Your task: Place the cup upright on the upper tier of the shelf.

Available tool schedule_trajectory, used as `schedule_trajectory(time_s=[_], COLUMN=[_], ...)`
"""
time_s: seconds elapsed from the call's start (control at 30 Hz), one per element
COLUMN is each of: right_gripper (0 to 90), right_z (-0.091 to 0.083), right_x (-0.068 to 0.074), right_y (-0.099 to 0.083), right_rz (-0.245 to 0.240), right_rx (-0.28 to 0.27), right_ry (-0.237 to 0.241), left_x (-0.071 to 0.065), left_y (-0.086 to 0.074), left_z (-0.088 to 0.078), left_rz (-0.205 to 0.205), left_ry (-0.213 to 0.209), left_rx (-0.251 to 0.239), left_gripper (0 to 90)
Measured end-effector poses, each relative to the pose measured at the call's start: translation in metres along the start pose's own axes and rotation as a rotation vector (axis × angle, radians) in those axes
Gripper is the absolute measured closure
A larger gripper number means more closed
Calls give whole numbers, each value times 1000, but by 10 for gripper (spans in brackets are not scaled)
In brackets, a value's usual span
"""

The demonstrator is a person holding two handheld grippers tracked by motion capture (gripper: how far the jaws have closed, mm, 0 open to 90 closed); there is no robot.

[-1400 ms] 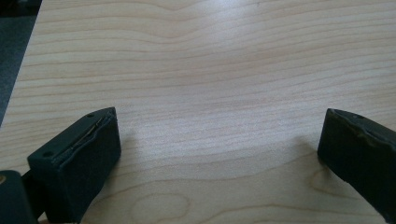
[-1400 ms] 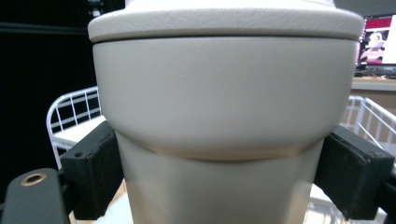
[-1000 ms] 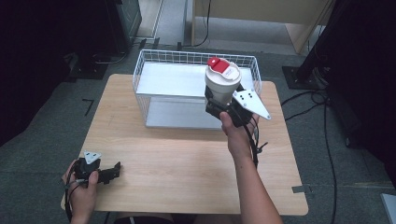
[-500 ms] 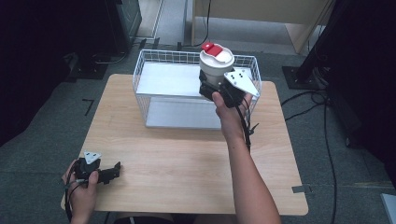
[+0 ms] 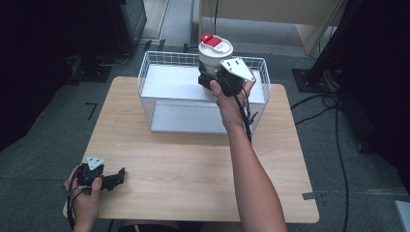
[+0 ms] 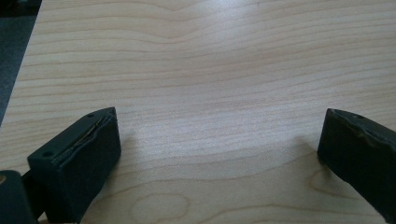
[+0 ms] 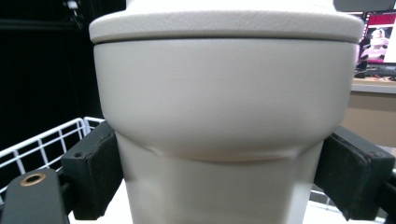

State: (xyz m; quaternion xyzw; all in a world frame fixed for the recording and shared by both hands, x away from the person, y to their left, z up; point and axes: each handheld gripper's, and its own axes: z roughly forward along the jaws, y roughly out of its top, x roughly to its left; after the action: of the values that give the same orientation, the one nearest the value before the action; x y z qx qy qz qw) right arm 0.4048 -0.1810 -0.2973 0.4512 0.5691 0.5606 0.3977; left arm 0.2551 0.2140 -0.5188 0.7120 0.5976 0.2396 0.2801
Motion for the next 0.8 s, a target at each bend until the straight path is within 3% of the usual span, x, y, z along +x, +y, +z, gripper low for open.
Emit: schedule_trajectory(time_s=[0.33,0.8], right_gripper=[118,117], right_z=[30,29], right_x=[1,0], right_y=[2,-10], right_rz=[-3,4], right_rx=[41,34], right_ry=[-26,-2], left_x=[0,0], left_y=[0,0], left_z=[0,0], left_rz=[1,2], left_ry=[0,1], left_rx=[0,1], left_gripper=[0,0])
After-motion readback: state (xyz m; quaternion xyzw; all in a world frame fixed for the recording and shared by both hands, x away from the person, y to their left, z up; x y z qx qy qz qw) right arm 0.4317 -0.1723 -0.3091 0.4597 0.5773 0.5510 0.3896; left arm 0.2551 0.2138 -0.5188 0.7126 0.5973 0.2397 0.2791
